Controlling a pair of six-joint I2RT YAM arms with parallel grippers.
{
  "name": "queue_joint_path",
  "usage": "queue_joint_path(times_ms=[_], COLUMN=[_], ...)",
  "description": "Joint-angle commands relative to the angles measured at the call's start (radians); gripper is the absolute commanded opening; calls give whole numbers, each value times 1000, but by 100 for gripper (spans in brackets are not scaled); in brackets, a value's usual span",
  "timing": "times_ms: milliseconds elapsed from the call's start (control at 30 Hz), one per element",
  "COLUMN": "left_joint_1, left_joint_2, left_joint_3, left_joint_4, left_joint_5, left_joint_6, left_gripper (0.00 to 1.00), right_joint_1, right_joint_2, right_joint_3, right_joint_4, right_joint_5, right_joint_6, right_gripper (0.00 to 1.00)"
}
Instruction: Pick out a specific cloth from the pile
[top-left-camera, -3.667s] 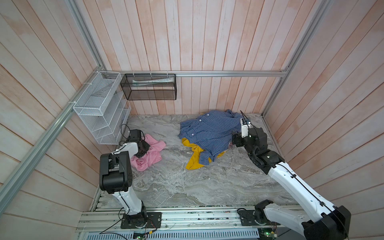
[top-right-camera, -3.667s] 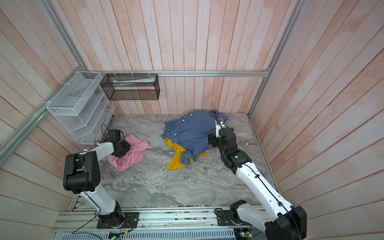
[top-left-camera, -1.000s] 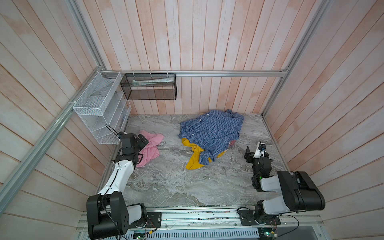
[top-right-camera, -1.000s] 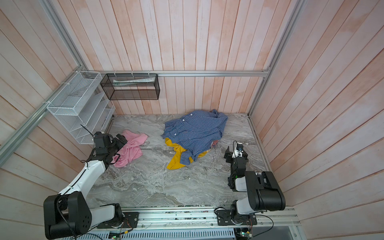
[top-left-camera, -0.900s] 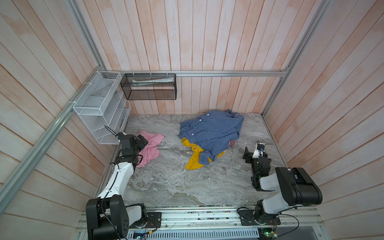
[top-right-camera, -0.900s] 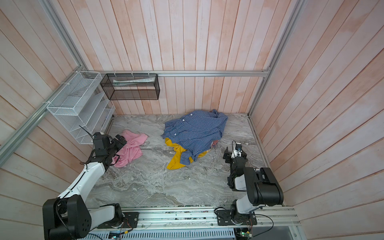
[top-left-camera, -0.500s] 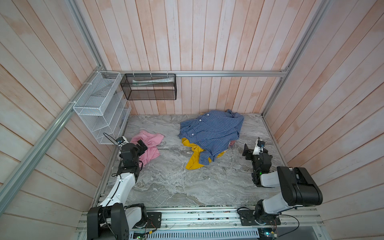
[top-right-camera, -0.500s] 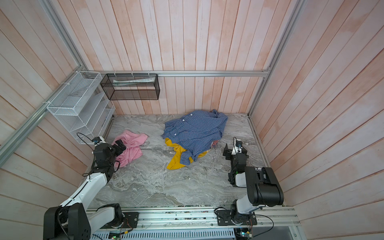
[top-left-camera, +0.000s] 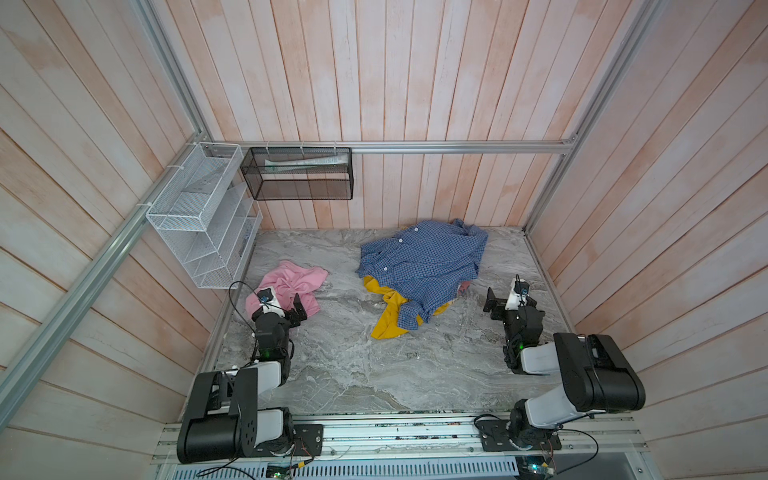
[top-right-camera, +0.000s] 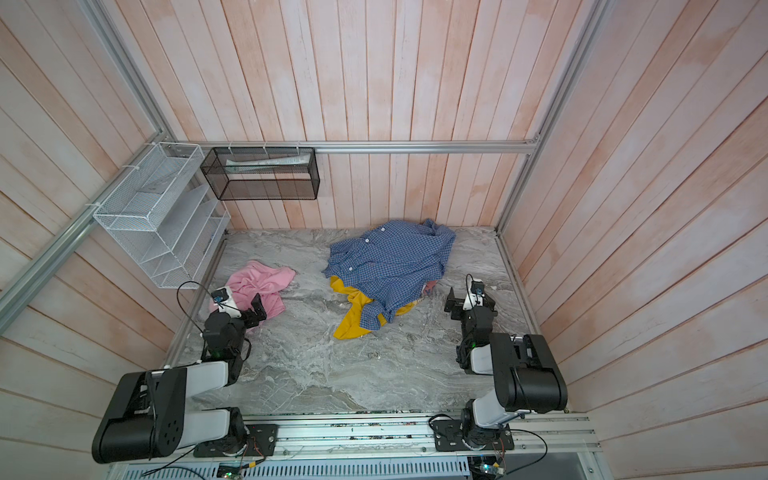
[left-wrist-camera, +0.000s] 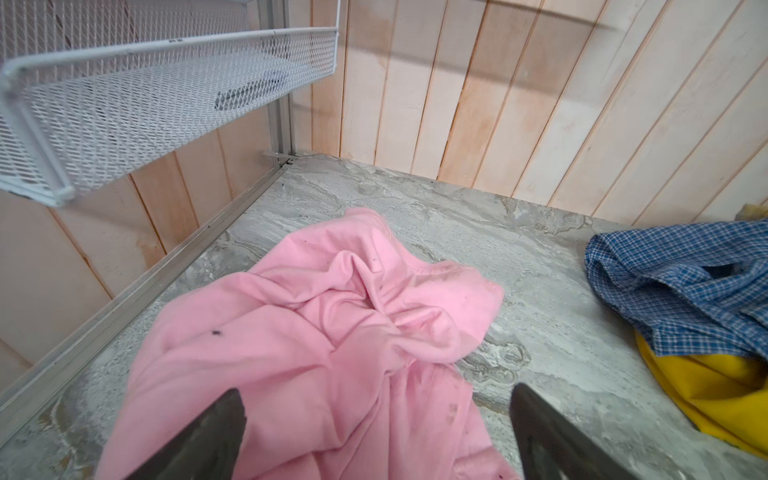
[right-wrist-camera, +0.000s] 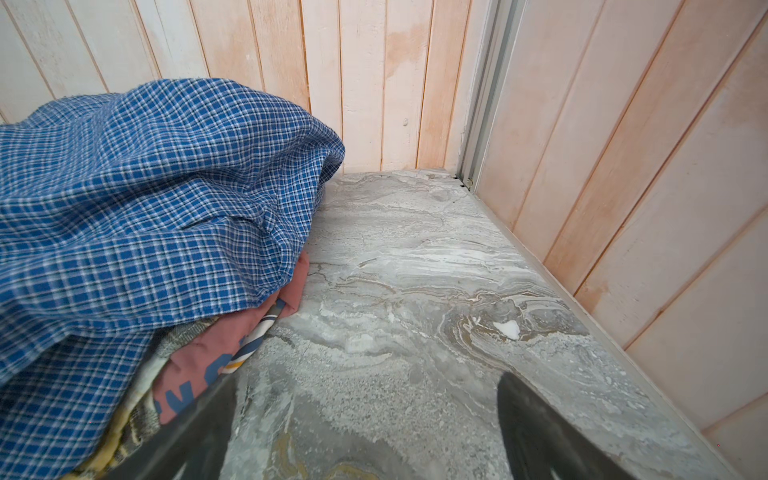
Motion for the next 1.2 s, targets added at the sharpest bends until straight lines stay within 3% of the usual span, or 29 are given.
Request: queue_joint_path(times_ms=[0,200,267,1167], left_joint_1=[-3,-26,-43,-61], left_joint_2=[62,195,173,180], left_joint_3=[6,46,68,72], left_joint_4=[192,256,179,183], left_joint_5=[46,83,65,38], left_joint_6=[32,66,95,113], left_gripper=[100,100,100,100], right_joint_1=[-5,-5,-5,-4], right_joint_2=[-11,-11,-12,-12], right_joint_3=[8,9,9,8], right_joint_4=[-6,-7,-8,-7], right_joint_5=[-11,-11,-11,-11], right_joint_6=[1,1,1,1], right_gripper=[98,98,98,98])
